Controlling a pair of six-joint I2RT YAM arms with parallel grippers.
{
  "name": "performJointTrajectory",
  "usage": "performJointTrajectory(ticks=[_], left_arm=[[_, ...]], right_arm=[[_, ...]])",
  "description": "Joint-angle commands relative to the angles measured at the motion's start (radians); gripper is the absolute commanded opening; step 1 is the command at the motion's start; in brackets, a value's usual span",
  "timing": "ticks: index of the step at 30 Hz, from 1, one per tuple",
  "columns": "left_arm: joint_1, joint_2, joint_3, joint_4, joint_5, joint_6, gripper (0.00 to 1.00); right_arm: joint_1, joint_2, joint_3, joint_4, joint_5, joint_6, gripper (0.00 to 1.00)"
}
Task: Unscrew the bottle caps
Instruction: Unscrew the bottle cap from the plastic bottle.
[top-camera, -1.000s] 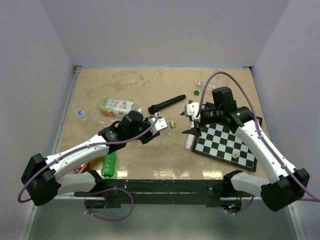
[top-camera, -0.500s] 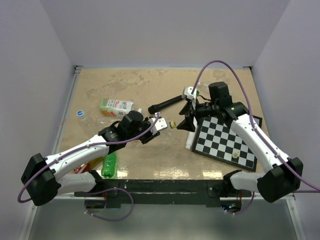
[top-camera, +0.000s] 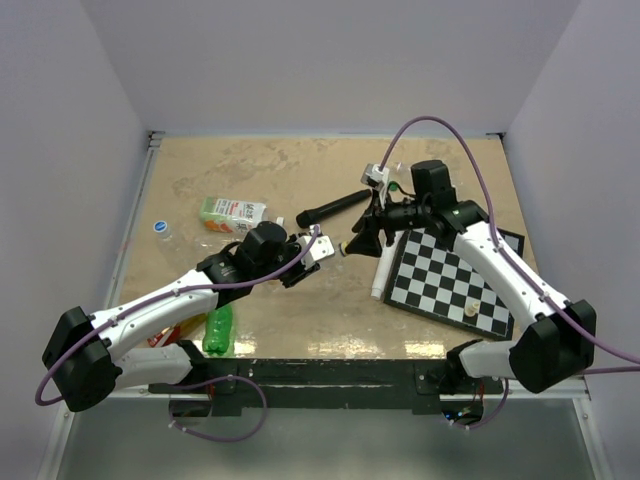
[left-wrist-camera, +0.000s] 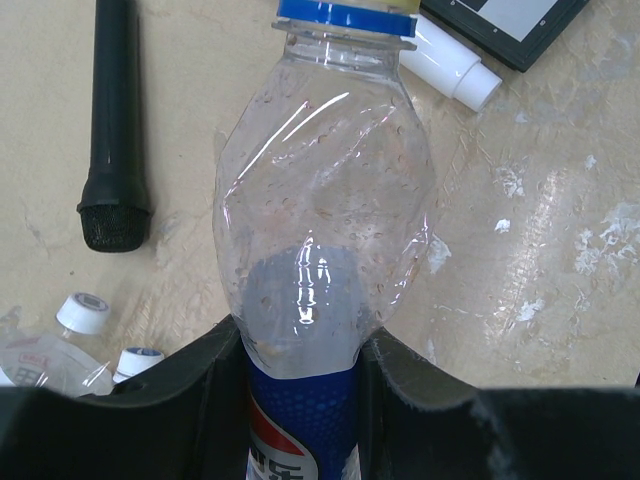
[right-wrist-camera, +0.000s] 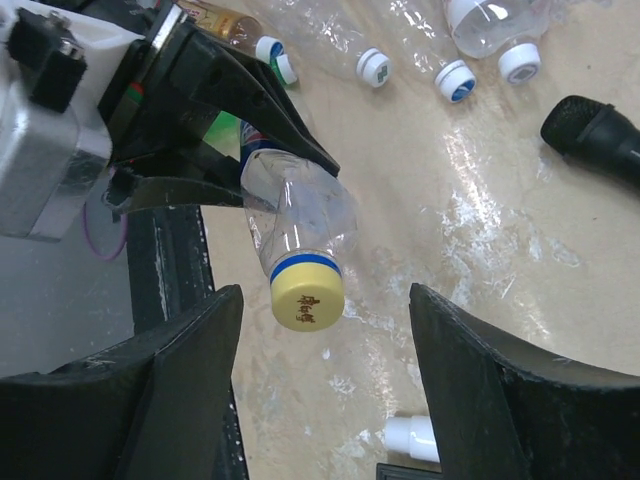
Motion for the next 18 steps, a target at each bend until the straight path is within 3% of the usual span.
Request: performJointTrajectory(ticks=[1, 6, 8, 15, 18], left_arm=[[0.006, -0.014, 0.009, 0.014, -0.01, -0.01, 0.0], [0.006, -0.015, 0.011, 0.014, -0.013, -0.01, 0.0], [0.006, -0.016, 0.011, 0.014, -0.014, -0.01, 0.0], [0.006, -0.017, 0.012, 0.014, -0.011, -0.01, 0.0], [0.006, -0.019, 0.012, 0.012, -0.002, -0.007, 0.0]], right_arm=[[0.024, 0.026, -0.011, 0.031, -0.008, 0.049, 0.7], [0.043, 0.031, -0.016, 0.008, 0.008, 0.035, 0.63], [0.044, 0.029, -0.017, 0.005, 0.005, 0.026, 0.54], [0.048, 0.031, 0.003, -0.037, -0.021, -0.061, 0.0], [0.052, 0.031, 0.044, -0.118, -0.039, -0.255, 0.0]])
